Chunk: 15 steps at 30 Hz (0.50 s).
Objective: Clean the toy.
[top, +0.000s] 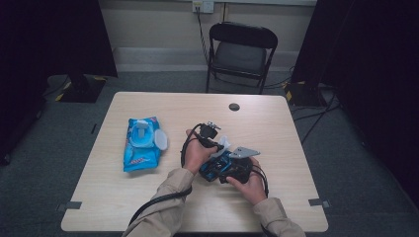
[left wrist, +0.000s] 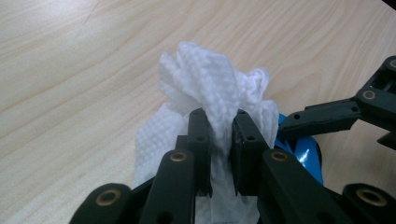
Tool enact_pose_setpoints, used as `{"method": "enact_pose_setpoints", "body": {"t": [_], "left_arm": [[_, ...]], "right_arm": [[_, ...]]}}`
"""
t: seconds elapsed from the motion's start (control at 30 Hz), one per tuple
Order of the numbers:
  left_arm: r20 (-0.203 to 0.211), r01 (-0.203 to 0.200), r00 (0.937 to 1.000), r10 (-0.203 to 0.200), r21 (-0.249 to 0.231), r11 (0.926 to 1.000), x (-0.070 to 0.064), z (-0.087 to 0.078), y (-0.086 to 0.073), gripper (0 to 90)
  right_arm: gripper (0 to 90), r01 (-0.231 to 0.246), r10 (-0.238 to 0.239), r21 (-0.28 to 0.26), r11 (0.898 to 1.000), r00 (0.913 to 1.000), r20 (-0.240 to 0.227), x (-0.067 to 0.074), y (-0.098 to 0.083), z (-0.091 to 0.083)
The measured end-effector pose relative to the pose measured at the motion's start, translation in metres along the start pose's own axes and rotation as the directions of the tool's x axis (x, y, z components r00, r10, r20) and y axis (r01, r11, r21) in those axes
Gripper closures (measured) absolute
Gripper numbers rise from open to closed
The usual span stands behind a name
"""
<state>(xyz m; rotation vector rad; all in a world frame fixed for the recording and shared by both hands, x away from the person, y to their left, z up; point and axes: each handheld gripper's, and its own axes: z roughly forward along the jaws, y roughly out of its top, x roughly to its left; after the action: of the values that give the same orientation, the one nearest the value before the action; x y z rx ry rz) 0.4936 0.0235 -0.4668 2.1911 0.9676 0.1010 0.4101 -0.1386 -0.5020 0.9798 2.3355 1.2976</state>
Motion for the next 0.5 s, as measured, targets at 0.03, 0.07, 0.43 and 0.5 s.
{"method": "enact_pose_setpoints", "body": {"t": [0.03,0.07,0.43,0.5], "left_arm": [[-0.003,0.008,1.0,-0.008,-0.002,1.0,0.0,0.001,-0.001,80.0],[-0.002,0.013,0.9999,-0.013,-0.005,0.9999,0.001,0.002,-0.001,80.1],[-0.037,-0.002,0.9993,0.002,0.014,0.9999,0.003,0.01,-0.003,79.5],[-0.043,-0.005,0.9991,0.006,0.016,0.9999,0.003,0.011,-0.004,79.3]], "right_arm": [[5.0,0.0,0.0,0.0,1.0,1.0,0.0,0.0,0.0,0.0],[5.0,0.0,0.0,0.0,1.0,1.0,0.0,0.0,0.0,0.0],[5.0,0.0,0.0,0.0,1.0,1.0,0.0,0.0,0.0,0.0],[5.0,0.0,0.0,0.0,1.0,1.0,0.0,0.0,0.0,0.0]]}}
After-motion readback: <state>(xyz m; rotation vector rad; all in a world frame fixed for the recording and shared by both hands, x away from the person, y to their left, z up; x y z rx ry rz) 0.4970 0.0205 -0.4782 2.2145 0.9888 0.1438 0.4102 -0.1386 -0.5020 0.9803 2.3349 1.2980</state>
